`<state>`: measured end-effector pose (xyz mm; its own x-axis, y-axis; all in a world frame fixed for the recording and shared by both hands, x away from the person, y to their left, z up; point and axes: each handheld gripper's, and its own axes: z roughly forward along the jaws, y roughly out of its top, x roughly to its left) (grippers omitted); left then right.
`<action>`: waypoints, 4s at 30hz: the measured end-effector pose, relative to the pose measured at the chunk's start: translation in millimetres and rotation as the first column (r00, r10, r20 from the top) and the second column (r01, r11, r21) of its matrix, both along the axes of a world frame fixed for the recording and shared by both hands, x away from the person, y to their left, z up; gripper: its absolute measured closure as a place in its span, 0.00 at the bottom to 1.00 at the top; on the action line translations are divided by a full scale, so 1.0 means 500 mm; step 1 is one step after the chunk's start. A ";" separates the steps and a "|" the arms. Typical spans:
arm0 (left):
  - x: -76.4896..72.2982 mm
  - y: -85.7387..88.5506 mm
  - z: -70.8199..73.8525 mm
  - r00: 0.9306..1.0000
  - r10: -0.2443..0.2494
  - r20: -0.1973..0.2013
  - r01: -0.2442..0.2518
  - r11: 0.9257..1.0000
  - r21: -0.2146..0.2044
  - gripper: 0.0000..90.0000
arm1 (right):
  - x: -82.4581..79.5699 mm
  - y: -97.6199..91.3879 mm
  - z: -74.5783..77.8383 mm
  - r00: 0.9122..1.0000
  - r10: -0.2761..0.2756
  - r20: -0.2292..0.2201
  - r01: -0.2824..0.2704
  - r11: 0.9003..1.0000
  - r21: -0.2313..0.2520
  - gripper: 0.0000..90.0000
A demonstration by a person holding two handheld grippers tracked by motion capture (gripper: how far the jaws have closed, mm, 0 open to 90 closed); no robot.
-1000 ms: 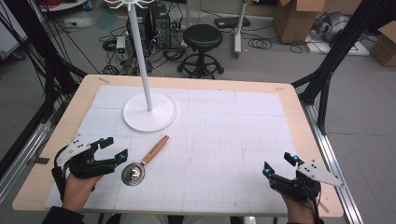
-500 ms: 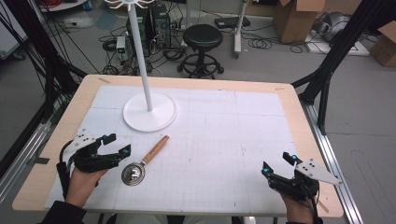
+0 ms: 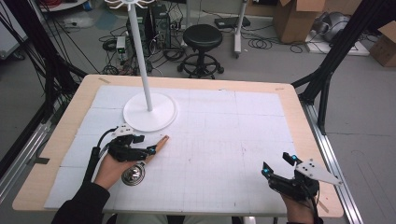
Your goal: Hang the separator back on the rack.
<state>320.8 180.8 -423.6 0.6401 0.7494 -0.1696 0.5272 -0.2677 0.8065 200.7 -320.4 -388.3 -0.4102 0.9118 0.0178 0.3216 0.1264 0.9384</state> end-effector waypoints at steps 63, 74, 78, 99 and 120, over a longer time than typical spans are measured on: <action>0.026 -0.081 -0.030 0.999 -0.026 -0.033 0.033 0.975 0.218 0.73 | 0.000 -0.005 -0.003 1.000 -0.010 -0.015 0.010 1.000 0.004 0.21; 0.019 -0.074 -0.022 0.999 -0.039 -0.030 0.045 0.975 0.218 0.75 | -0.001 -0.006 -0.003 1.000 -0.012 -0.015 0.012 1.000 0.002 0.21; 0.008 -0.066 -0.003 0.999 -0.047 -0.001 0.046 0.983 0.178 0.75 | 0.000 -0.005 -0.003 1.000 -0.011 -0.013 0.011 1.000 0.002 0.21; -0.104 -0.011 0.086 0.967 -0.148 0.208 0.186 0.967 -0.175 0.75 | -0.002 0.027 0.018 0.981 0.191 0.026 -0.193 0.975 0.112 0.21; -0.177 -0.052 0.130 0.866 -0.358 0.349 0.463 0.839 -0.287 0.75 | 0.020 0.222 0.090 0.716 0.688 0.121 -0.696 0.687 0.209 0.30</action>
